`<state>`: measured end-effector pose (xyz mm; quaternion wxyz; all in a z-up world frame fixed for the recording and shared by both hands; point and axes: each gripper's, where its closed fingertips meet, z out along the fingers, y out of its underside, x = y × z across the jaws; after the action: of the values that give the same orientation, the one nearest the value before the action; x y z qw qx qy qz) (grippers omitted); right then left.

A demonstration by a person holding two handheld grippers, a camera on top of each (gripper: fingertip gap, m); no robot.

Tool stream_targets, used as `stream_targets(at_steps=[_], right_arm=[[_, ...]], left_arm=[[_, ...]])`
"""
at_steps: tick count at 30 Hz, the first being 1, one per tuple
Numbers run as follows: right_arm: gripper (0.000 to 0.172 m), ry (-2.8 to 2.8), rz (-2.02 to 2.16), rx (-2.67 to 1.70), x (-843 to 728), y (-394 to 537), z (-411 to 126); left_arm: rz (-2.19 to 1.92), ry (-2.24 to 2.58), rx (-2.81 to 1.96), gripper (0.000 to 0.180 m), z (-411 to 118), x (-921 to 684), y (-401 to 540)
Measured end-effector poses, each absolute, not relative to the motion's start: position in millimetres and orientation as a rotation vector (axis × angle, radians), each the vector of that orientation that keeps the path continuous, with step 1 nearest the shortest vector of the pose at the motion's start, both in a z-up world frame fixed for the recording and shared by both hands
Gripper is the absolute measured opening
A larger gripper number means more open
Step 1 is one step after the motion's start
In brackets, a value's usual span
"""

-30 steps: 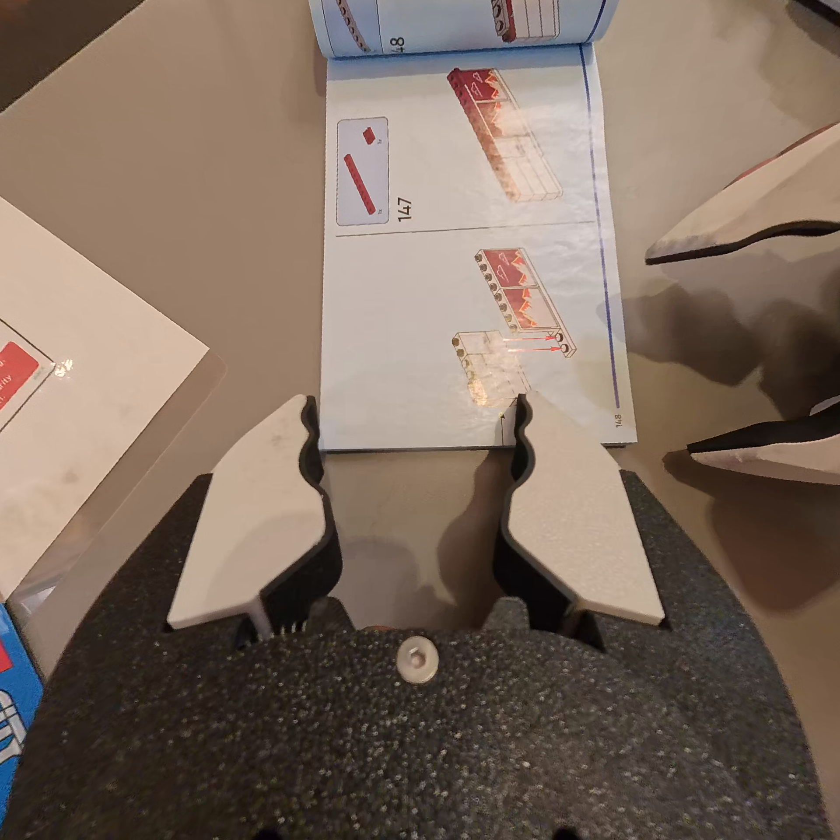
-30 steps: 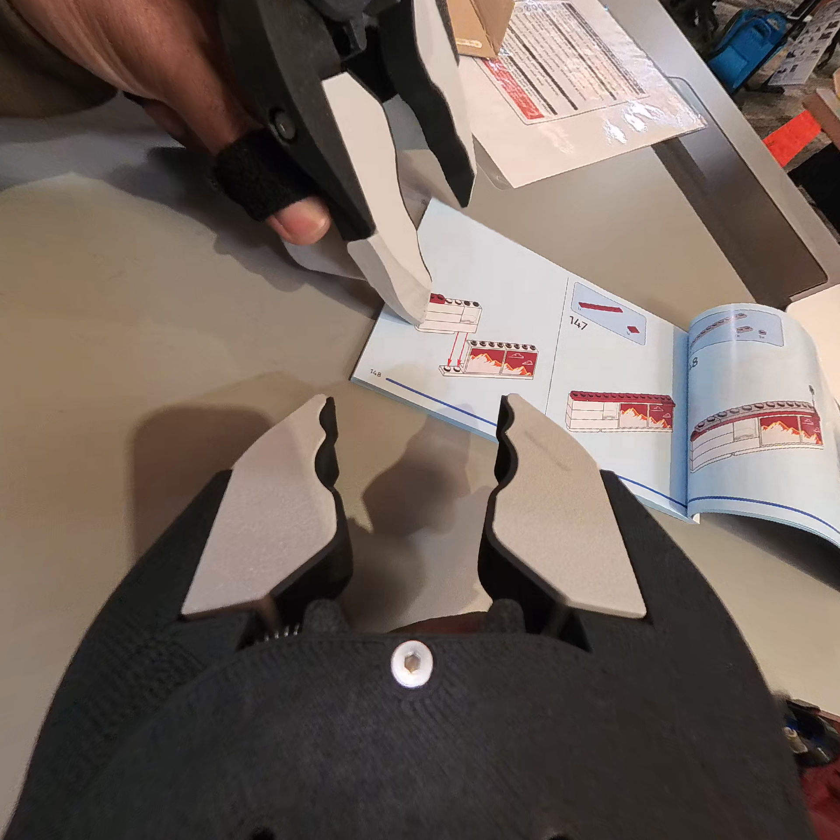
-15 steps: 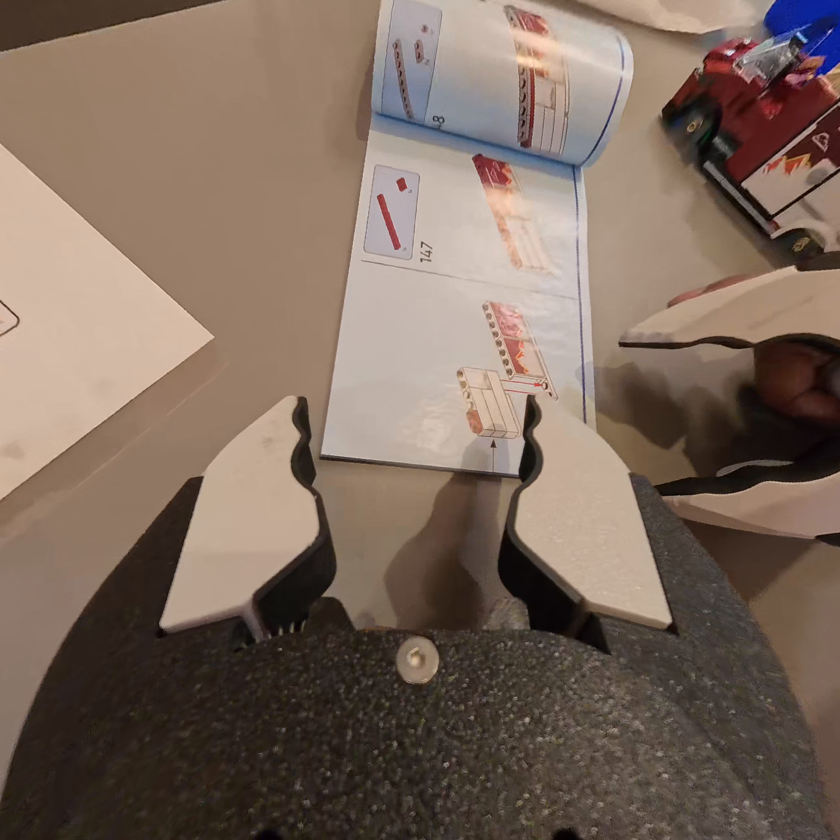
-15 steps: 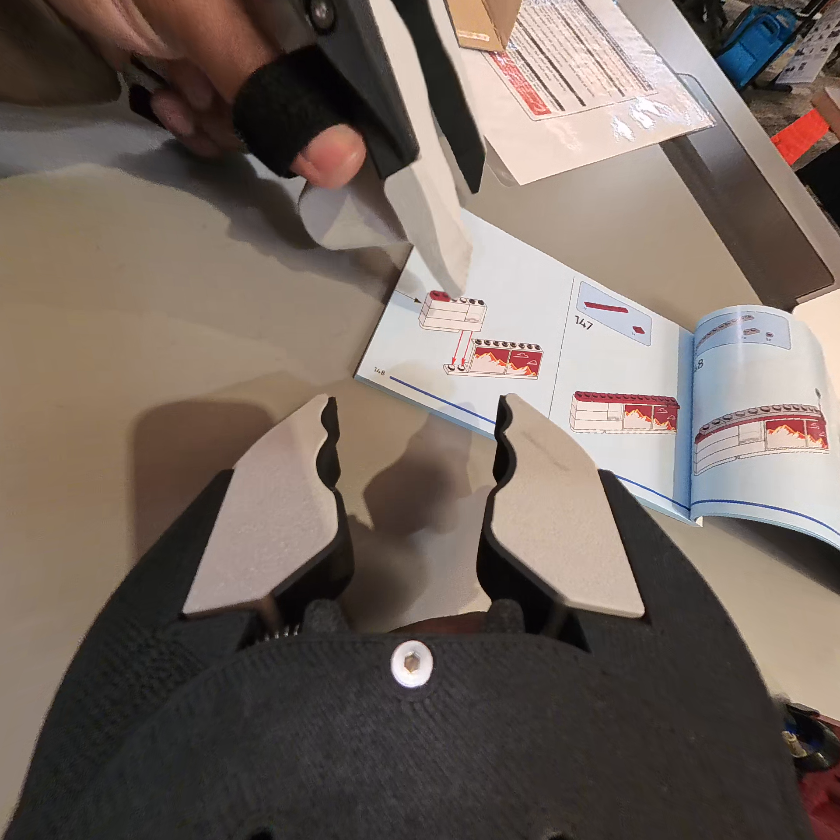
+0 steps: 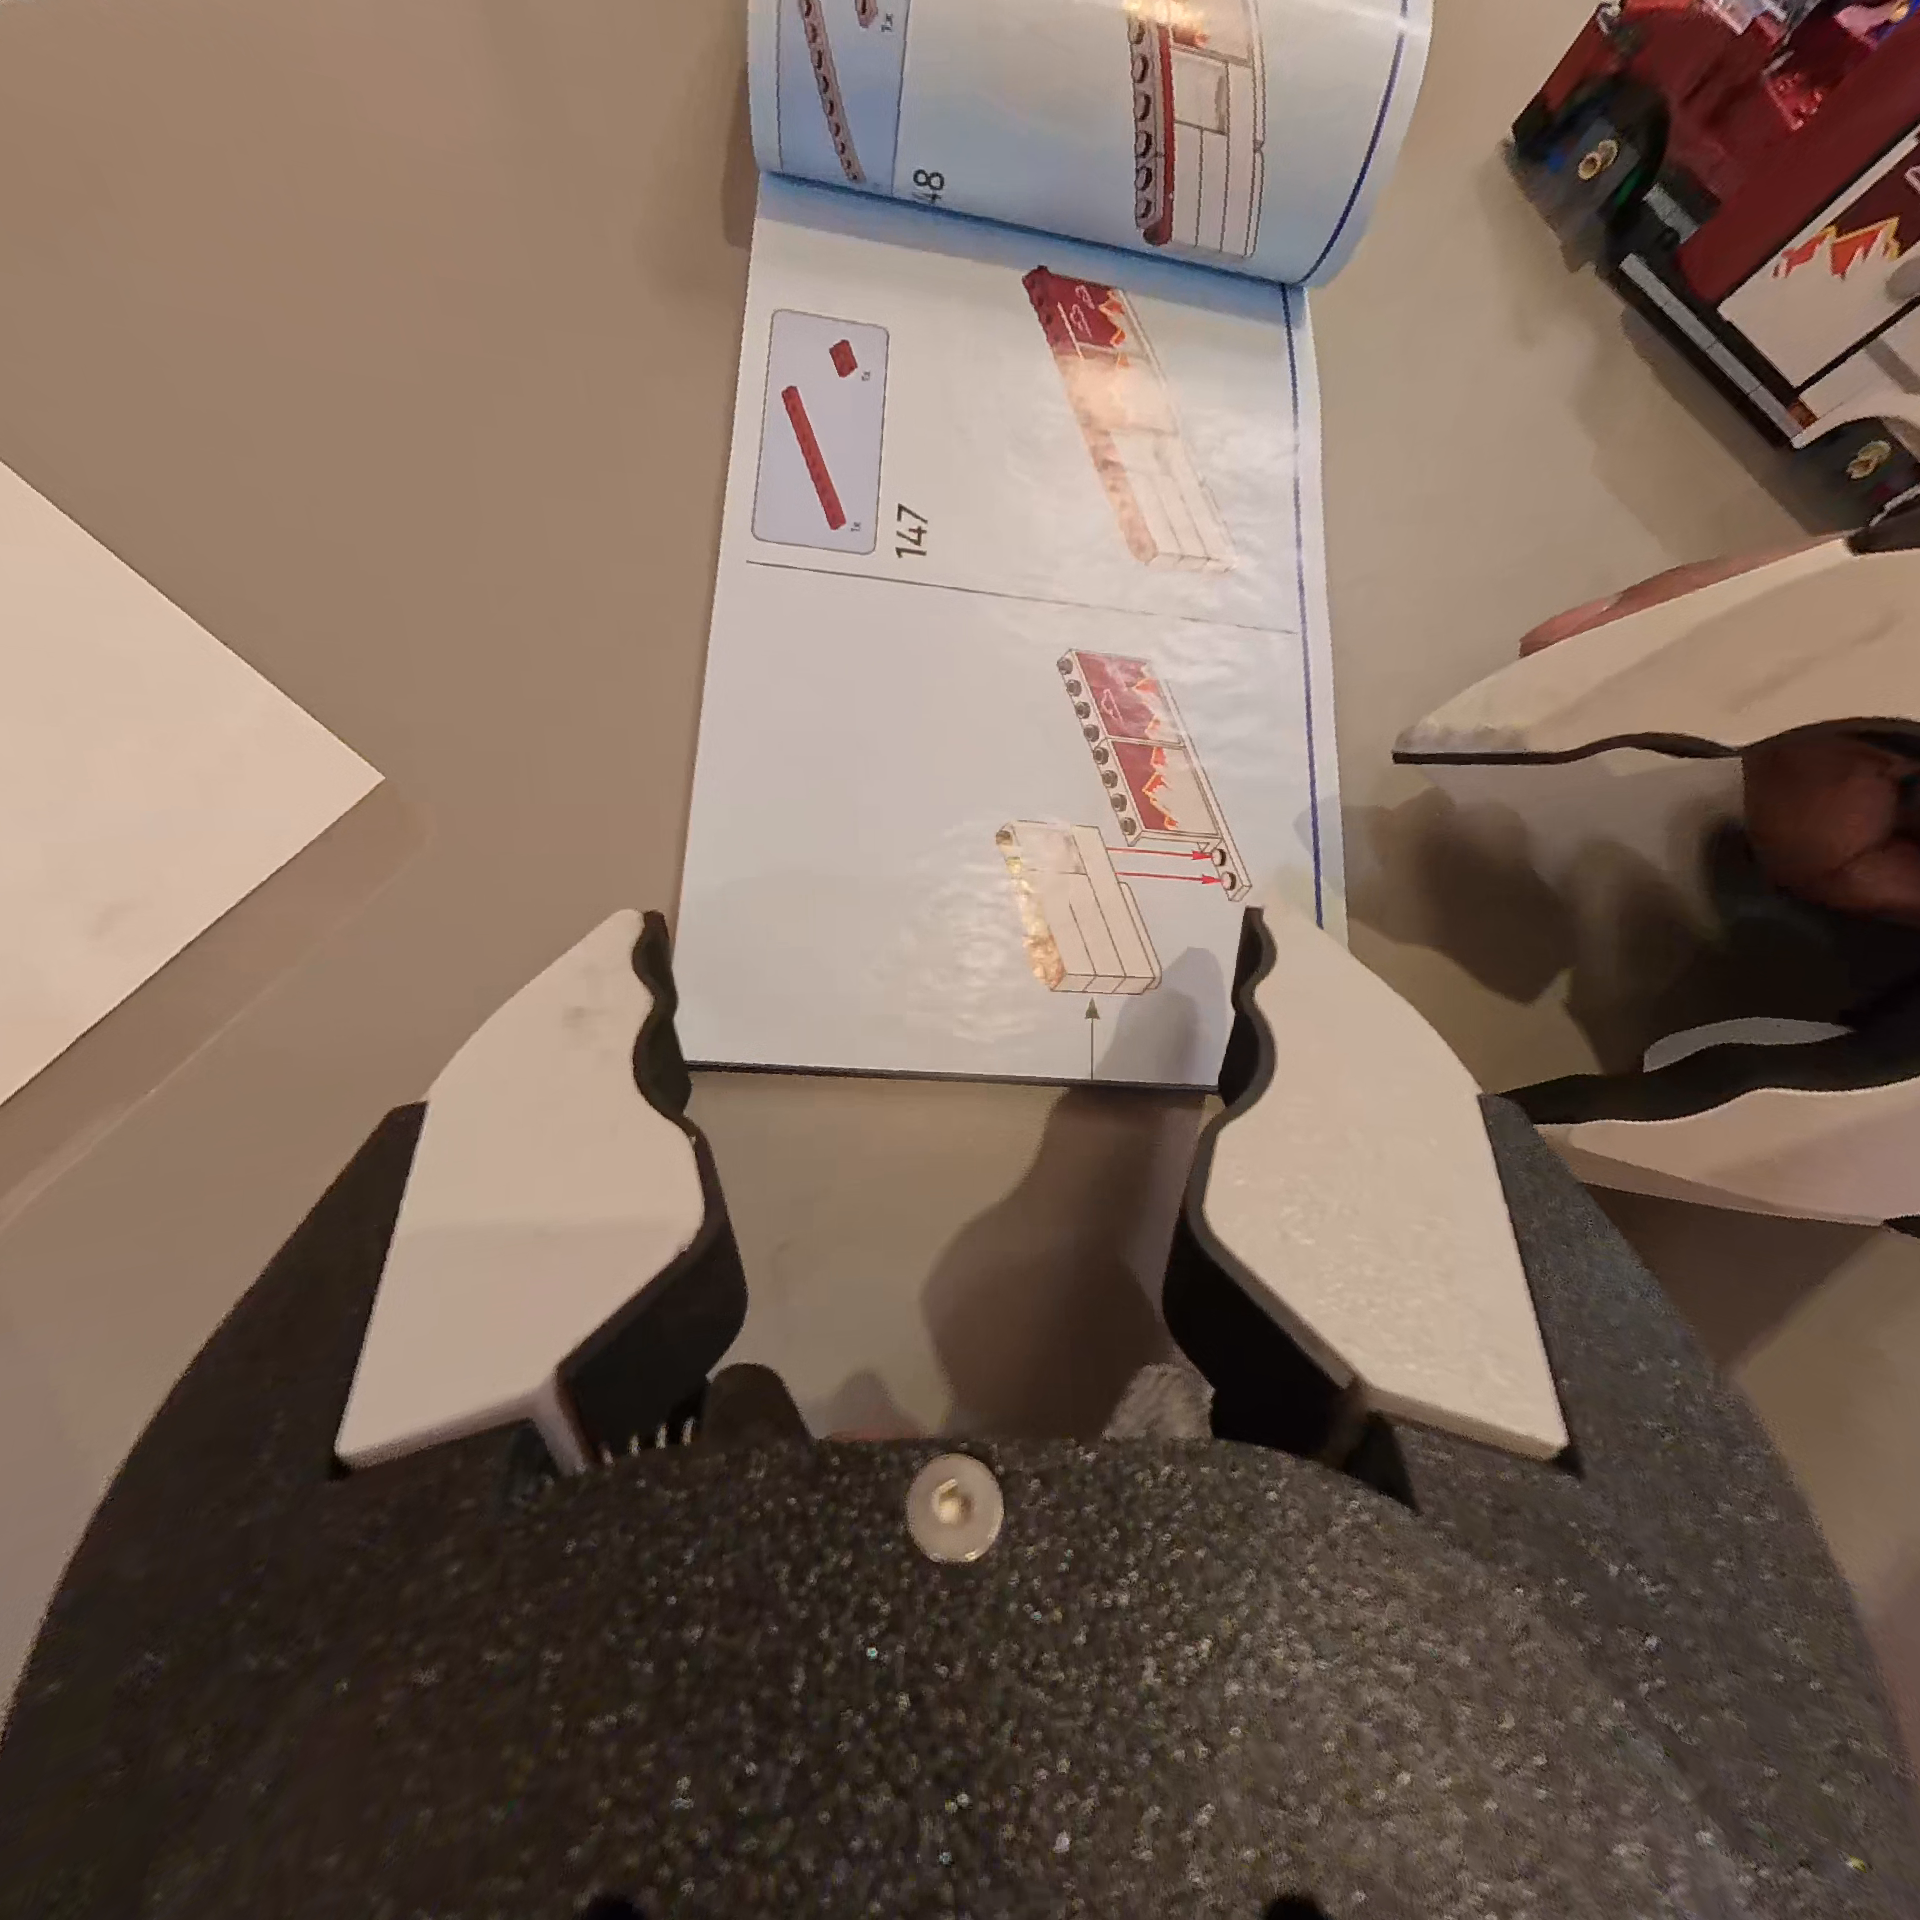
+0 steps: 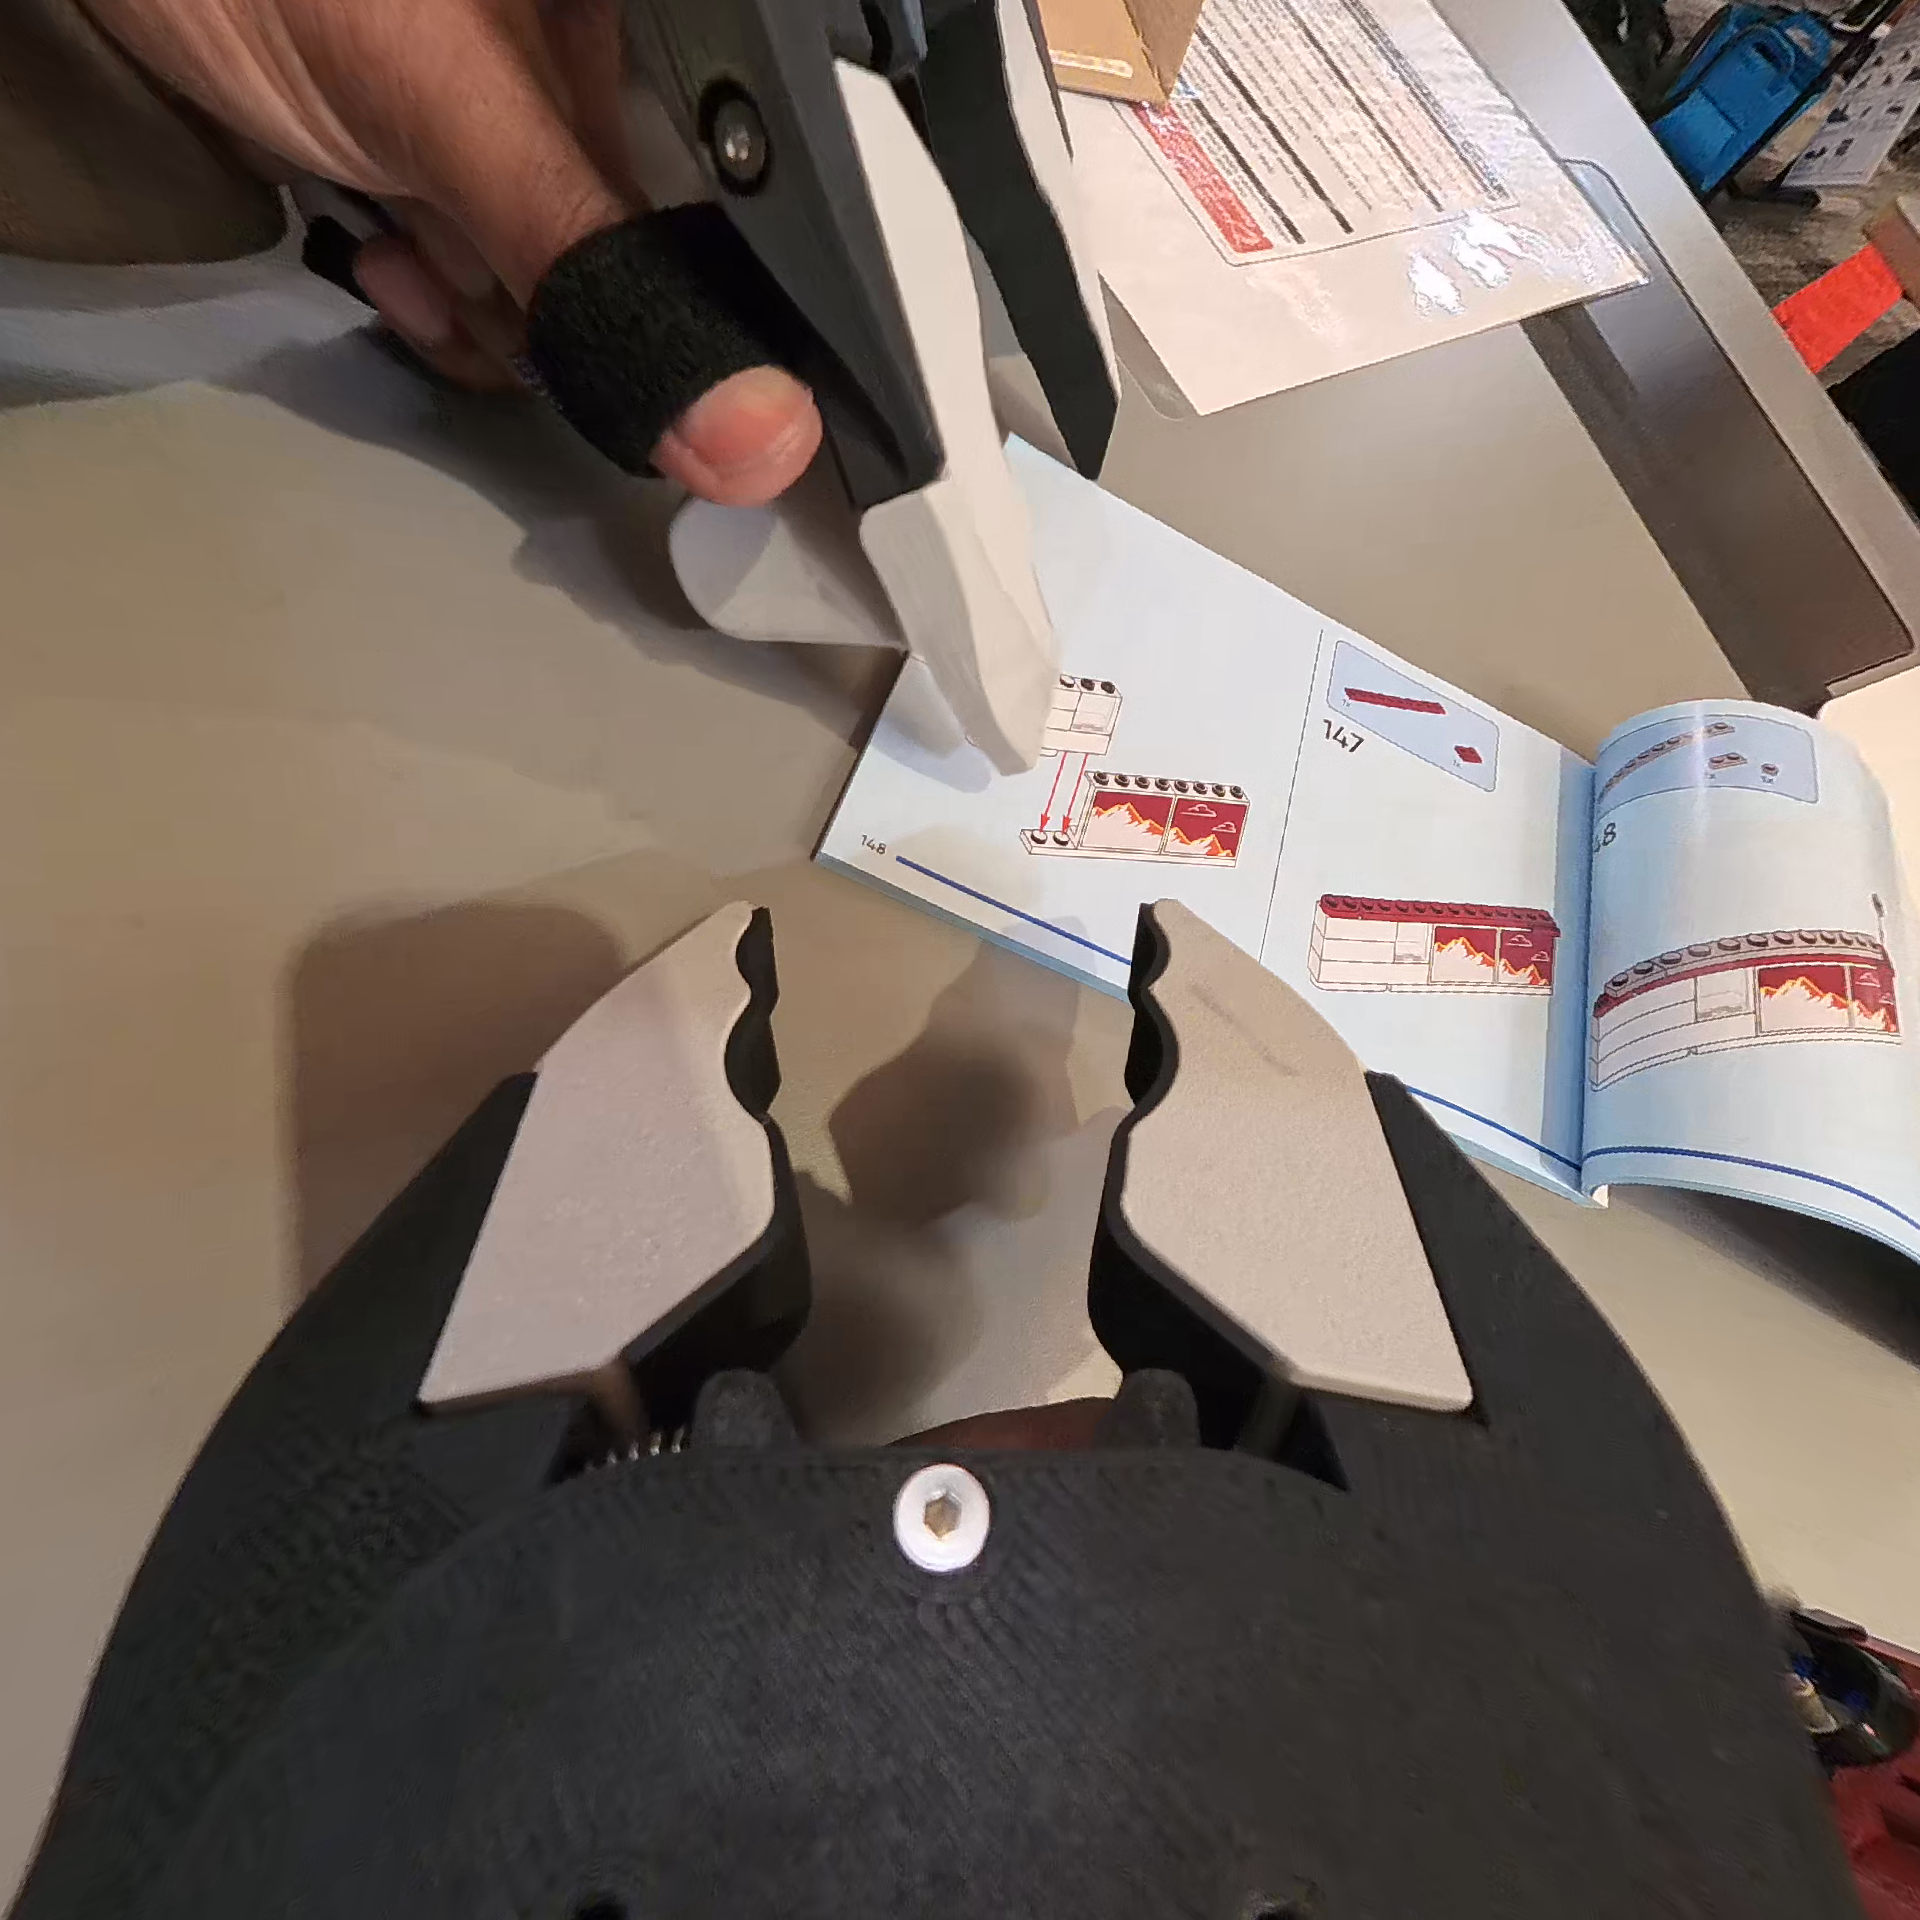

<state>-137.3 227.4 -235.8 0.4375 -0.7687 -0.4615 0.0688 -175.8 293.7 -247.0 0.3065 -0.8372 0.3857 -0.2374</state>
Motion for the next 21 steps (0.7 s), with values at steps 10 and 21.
stream_targets(at_steps=[10,21], right_arm=[[0.065,-1.151,0.167,-1.911,-137.4,227.4,-236.1],[0.065,-1.147,0.172,-1.920,-137.1,228.2,-236.7]], left_arm=[[-0.563,1.076,-2.205,0.102,-249.1,-176.6,291.8],[-0.510,1.130,-2.166,0.099,-244.7,-176.7,289.6]])
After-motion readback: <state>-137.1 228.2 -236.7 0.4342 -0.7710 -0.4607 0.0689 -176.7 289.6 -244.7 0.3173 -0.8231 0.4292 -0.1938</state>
